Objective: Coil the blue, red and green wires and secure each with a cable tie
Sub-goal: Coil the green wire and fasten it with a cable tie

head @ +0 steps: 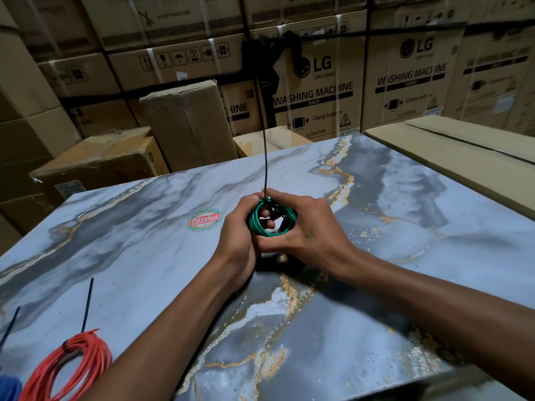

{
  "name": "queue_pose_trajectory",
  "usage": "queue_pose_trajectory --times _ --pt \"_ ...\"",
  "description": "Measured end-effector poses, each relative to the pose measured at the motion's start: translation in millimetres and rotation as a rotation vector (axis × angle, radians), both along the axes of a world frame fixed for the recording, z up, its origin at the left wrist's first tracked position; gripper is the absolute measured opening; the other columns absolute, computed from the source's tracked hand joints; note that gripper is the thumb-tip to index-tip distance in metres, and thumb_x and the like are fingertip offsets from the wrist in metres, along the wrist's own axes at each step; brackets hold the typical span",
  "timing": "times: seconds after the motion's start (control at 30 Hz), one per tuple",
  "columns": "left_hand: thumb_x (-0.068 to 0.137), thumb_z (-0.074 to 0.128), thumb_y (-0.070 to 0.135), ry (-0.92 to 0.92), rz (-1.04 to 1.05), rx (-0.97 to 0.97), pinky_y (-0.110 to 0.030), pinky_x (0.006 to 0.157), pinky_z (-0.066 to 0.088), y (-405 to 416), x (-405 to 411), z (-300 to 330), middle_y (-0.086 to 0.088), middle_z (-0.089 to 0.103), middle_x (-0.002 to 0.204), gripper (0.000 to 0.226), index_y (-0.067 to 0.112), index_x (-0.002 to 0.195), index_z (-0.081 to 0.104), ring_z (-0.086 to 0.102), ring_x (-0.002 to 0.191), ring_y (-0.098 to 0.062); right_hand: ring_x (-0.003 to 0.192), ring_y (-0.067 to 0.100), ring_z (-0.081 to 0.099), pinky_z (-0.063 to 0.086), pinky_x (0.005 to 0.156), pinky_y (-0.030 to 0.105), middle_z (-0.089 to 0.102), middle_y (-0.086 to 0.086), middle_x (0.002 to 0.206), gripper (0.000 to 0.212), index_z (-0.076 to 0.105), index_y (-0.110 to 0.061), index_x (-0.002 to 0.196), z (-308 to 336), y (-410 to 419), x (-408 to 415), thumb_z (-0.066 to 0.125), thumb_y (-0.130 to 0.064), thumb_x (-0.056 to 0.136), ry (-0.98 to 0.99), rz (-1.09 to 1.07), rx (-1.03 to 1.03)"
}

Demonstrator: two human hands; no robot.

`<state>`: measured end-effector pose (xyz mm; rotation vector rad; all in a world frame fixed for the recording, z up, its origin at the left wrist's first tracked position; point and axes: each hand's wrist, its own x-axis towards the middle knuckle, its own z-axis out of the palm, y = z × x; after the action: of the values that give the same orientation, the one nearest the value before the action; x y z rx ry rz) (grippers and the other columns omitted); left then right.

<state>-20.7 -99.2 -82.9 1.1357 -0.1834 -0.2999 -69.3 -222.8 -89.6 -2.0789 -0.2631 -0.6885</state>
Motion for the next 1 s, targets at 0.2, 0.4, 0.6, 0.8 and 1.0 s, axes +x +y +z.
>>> queue_pose_trajectory --times 0.2,0.4,0.6,0.8,1.0 --pt "0.098 0.050 0.024 -0.054 0.080 0.092 -0.030 0.057 0.050 -1 3 -5 -0.003 0.058 0.081 0.017 0.013 0.095 0.062 0.051 0.066 -0.012 0.080 0.015 0.071 0.057 0.075 0.041 0.075 -0.003 0.084 0.054 0.075 -0.020 0.103 -2 1 5 0.086 -0.048 0.059 0.025 -0.060 -0.058" --pt "0.104 0.045 0.022 -0.151 -0.016 0.220 -0.026 0.057 0.047 2 2 -7 -0.005 0.050 0.088 0.013 0.017 0.095 0.053 0.047 0.070 -0.014 0.072 0.009 0.063 0.053 0.069 0.037 0.070 -0.005 0.077 0.064 0.073 -0.022 0.104 -1 -4 3 0.075 -0.066 0.057 0.021 -0.100 -0.191" --pt "0.105 0.043 0.035 -0.234 -0.041 0.346 -0.031 0.069 0.045 3 7 -5 -0.005 0.050 0.087 0.014 0.022 0.103 0.046 0.048 0.071 -0.017 0.062 0.014 0.060 0.051 0.062 0.036 0.065 -0.003 0.069 0.069 0.073 -0.015 0.097 4 -5 2 0.067 -0.069 0.055 -0.016 -0.173 -0.231" --pt "0.090 0.042 0.055 -0.385 -0.038 0.400 -0.039 0.074 0.048 8 7 0 -0.006 0.065 0.093 0.045 0.023 0.115 0.063 0.059 0.075 -0.018 0.063 0.012 0.060 0.052 0.064 0.035 0.065 -0.007 0.071 0.058 0.073 -0.018 0.102 5 -5 5 0.081 -0.057 0.061 -0.033 -0.201 -0.258" --pt "0.100 0.039 0.039 -0.612 0.062 0.673 -0.036 0.068 0.043 7 12 -14 0.008 0.054 0.073 0.030 0.022 0.108 0.062 0.054 0.064 -0.013 0.069 0.014 0.061 0.050 0.067 0.034 0.065 -0.007 0.076 0.062 0.073 -0.016 0.116 3 -8 4 0.090 -0.047 0.065 -0.006 -0.133 -0.321"
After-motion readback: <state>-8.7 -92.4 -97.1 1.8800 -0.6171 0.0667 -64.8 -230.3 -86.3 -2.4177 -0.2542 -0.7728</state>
